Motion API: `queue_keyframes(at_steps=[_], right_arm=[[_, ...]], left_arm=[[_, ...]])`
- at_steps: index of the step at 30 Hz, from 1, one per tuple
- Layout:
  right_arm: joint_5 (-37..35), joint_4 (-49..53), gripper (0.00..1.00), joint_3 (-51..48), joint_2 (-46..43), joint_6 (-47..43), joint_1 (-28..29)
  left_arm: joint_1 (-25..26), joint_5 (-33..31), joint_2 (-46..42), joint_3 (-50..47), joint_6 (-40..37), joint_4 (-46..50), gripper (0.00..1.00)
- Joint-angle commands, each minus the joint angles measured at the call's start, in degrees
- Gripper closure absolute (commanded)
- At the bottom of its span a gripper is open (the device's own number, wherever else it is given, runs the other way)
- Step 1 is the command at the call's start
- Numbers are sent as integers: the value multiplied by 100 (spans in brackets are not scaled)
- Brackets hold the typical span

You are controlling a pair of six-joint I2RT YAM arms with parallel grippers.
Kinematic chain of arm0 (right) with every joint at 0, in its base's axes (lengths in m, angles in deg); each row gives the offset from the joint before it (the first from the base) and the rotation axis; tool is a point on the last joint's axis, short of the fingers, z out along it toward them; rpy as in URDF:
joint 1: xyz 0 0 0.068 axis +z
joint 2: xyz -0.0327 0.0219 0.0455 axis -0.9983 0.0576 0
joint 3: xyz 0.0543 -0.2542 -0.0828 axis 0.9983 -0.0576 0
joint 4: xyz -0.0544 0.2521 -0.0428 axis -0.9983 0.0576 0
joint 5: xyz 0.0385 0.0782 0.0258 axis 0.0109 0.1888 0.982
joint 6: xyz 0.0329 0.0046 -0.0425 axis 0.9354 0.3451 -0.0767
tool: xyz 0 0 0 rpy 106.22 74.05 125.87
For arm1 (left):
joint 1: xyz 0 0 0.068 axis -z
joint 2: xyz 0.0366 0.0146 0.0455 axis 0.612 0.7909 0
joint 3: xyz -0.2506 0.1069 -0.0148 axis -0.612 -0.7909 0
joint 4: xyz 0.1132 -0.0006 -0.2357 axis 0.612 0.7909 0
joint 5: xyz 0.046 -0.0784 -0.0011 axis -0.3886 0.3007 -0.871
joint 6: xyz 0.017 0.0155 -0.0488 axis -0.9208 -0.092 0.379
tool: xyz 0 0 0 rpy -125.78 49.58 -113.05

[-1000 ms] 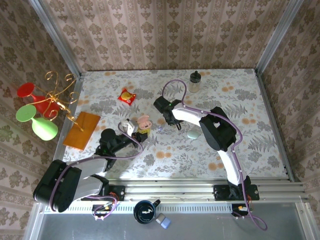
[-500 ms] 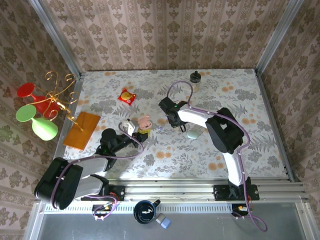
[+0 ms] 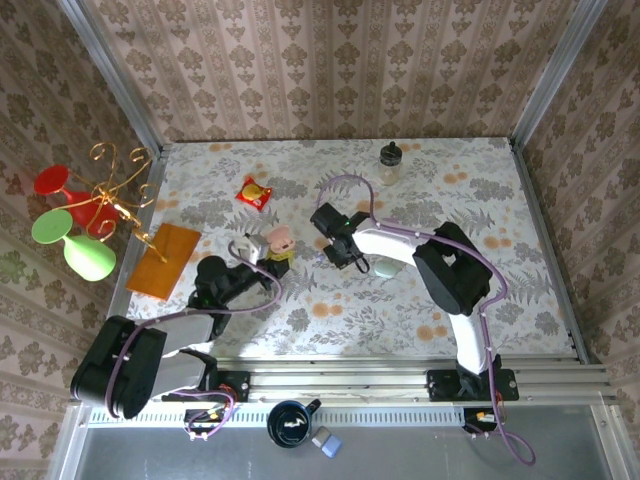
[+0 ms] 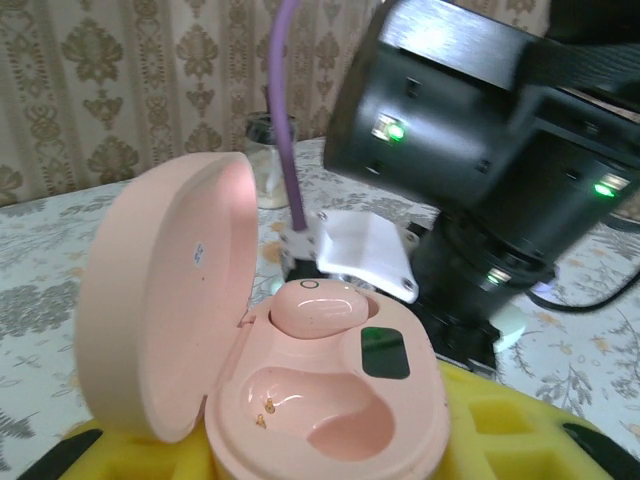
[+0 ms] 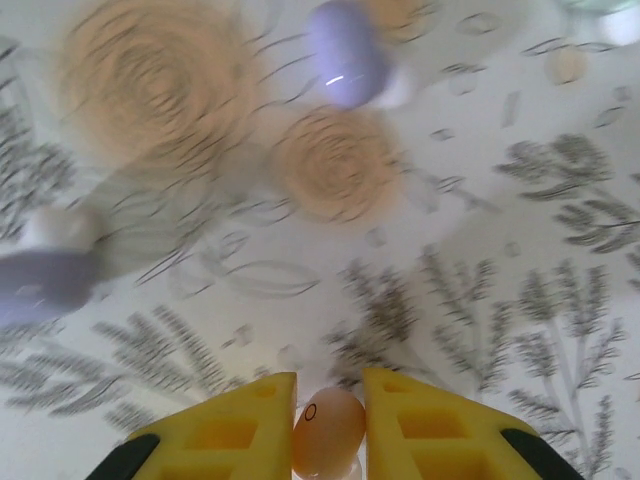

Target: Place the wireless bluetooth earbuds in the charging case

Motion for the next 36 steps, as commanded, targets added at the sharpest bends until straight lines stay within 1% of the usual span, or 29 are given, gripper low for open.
queue_keyframes(at_steps=[1,3,6,9,14,22,29,33,36], right_arm=[[-298,380,76,-102,35,-217,105],[-402,440,73,-106,69,-125,125],[-513,438,65,-121,64,69,153],[-572,445,60,-121,60,252,205],[-707,517,60,-138,63,525,255],[-746,652,58,-416,-249,491,326],[-656,623,55,-527,-491,544,343],[-597,429,51,-535,-638,480,446],[-756,490,50,-456,-625,409,510]], left_arm=[[-135,-31,-277,-136,240,-236,68],[-194,-77,-443,-148,214,-54,68],[-210,-181,-737,-156,77,287,68],[-205,-264,-931,-157,-31,508,67],[-210,-279,-977,-173,-64,563,67],[-211,-260,-939,-173,-63,528,67],[-211,-265,-925,-183,-66,496,67],[-221,-366,-947,-222,-74,463,67],[-259,-523,-994,-262,-17,464,67]])
